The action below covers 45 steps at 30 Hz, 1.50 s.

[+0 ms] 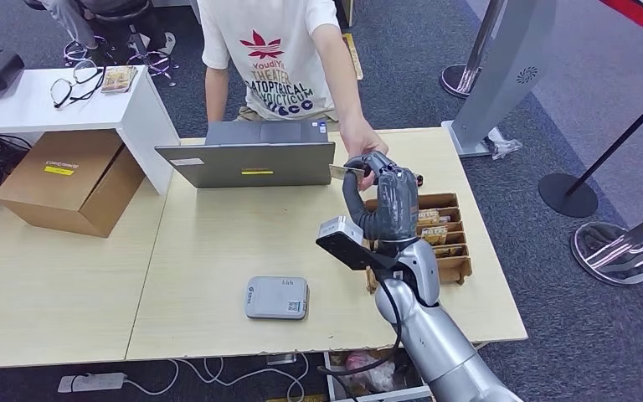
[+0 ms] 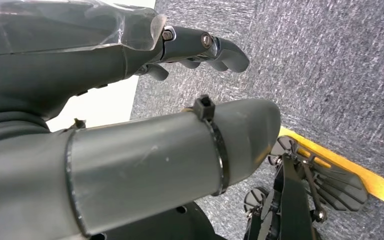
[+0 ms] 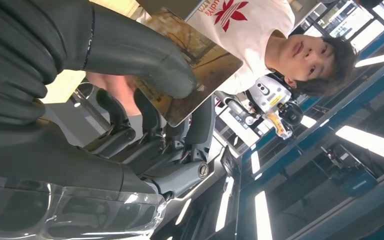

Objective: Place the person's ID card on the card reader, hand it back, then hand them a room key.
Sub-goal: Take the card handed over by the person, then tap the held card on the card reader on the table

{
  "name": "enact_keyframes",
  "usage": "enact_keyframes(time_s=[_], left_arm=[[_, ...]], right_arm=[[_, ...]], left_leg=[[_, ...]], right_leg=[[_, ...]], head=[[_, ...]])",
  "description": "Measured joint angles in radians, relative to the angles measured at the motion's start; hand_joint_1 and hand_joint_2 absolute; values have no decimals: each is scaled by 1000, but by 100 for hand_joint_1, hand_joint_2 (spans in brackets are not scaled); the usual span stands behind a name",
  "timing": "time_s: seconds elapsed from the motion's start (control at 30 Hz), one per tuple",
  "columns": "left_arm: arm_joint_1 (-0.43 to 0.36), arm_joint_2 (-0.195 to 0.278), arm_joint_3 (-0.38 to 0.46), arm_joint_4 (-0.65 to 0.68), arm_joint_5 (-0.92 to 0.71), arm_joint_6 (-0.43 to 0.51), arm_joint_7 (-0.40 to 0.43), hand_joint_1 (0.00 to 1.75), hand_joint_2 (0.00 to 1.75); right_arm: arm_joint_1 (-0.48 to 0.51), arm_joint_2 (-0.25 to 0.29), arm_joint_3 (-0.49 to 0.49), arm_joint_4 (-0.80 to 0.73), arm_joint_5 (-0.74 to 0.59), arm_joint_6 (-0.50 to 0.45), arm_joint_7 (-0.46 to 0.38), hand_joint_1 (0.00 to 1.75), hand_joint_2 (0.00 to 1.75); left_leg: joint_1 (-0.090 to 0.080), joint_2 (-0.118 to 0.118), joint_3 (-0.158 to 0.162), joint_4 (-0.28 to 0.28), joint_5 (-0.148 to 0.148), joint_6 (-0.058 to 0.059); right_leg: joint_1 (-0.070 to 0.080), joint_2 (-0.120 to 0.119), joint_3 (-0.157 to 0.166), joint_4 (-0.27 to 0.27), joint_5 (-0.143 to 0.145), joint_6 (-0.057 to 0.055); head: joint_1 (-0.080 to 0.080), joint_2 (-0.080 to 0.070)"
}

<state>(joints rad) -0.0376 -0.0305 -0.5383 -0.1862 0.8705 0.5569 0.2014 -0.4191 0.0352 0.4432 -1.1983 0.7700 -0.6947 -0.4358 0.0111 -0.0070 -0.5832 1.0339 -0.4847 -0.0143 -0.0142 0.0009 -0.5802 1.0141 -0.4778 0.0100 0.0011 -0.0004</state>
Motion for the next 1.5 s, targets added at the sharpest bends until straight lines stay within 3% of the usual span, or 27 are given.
enact_keyframes(time_s=[0.37,0.5,0.83,1.1,1.3,1.5], left_arm=[[0,0,-1,0,-3,-1,-12,0,0],[0,0,-1,0,-2,0,-13,0,0],[0,0,-2,0,7,0,-24,0,0],[0,0,-2,0,8,-1,-25,0,0],[0,1,-3,0,8,-7,-25,0,0],[-1,2,-5,0,8,-13,-26,0,0]], right_arm=[[13,0,-11,-2,4,-3,0,175,175],[14,-2,-7,-4,-70,5,12,175,175],[28,-35,51,-73,-473,273,67,175,175],[36,-55,73,-107,-534,327,77,175,175],[36,-68,110,-104,-690,493,113,175,175],[29,-70,185,-34,-737,563,134,175,175]], left_leg=[[0,0,0,0,0,0],[0,0,0,0,0,0],[0,0,0,0,0,0],[0,0,0,0,0,0],[0,0,0,0,0,0],[0,0,0,0,0,0]], right_leg=[[0,0,0,0,0,0],[0,0,0,0,0,0],[0,0,0,0,0,0],[0,0,0,0,0,0],[0,0,0,0,0,0],[0,0,0,0,0,0]], head=[[0,0],[0,0],[0,0],[0,0],[0,0],[0,0]])
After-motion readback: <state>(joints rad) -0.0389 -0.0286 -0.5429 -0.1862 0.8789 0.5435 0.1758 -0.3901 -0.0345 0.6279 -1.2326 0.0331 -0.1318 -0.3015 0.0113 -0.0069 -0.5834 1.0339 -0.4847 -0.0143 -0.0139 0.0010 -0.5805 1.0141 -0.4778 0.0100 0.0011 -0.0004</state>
